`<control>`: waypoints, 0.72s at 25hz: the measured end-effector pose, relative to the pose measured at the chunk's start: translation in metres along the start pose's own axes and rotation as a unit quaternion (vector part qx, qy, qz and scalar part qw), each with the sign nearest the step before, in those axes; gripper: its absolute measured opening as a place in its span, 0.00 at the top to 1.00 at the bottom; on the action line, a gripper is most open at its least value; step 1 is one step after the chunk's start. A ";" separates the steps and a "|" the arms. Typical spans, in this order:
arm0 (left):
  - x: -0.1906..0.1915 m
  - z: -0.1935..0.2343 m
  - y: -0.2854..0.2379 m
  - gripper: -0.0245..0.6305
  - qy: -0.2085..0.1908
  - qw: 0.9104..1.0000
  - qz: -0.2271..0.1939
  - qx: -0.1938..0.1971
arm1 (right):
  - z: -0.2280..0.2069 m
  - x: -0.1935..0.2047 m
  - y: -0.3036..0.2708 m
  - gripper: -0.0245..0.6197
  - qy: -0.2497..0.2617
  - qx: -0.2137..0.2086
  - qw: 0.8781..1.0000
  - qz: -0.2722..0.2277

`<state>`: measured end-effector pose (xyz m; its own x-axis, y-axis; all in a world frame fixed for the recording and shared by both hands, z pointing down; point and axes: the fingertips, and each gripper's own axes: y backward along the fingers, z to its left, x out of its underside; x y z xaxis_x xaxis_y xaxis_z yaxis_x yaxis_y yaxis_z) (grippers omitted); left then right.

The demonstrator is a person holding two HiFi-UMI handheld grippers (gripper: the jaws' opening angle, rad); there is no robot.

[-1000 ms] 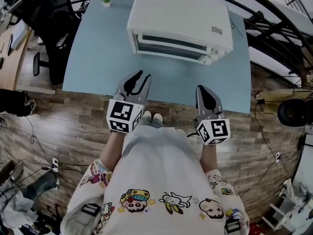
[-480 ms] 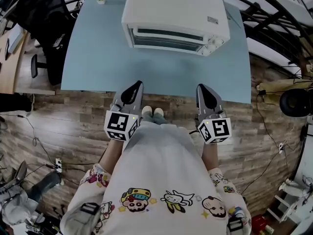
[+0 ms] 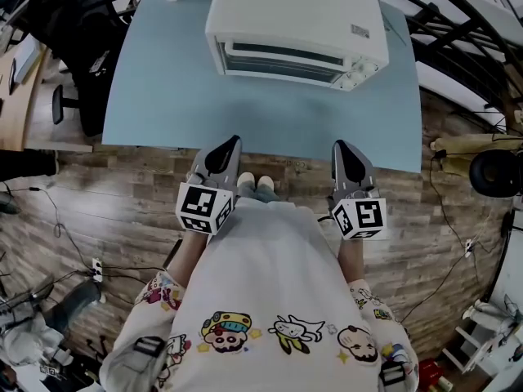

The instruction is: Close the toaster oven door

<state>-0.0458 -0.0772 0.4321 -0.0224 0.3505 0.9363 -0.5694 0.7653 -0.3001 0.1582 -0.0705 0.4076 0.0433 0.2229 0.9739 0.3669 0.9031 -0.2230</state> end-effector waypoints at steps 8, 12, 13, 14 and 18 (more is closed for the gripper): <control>-0.008 0.004 -0.001 0.96 -0.004 1.000 -0.005 -0.007 | -0.001 0.001 -0.004 0.95 0.001 -0.001 1.000 0.003; -0.008 0.004 -0.003 0.96 -0.006 1.000 -0.001 -0.010 | -0.004 0.000 -0.006 0.95 -0.001 0.000 1.000 0.003; -0.008 0.004 -0.003 0.96 -0.006 1.000 0.000 -0.010 | -0.005 0.000 -0.006 0.95 -0.002 0.000 1.000 0.003; -0.008 0.005 -0.003 0.96 -0.007 1.000 0.001 -0.010 | -0.005 0.000 -0.007 0.95 -0.001 0.000 1.000 0.004; -0.009 0.005 -0.002 0.96 -0.008 1.000 0.000 -0.012 | -0.005 -0.001 -0.007 0.95 -0.001 -0.003 1.000 0.006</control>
<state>-0.0485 -0.0851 0.4254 -0.0365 0.3425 0.9388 -0.5491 0.7780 -0.3052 0.1603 -0.0790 0.4087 0.0462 0.2353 0.9708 0.3712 0.8982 -0.2354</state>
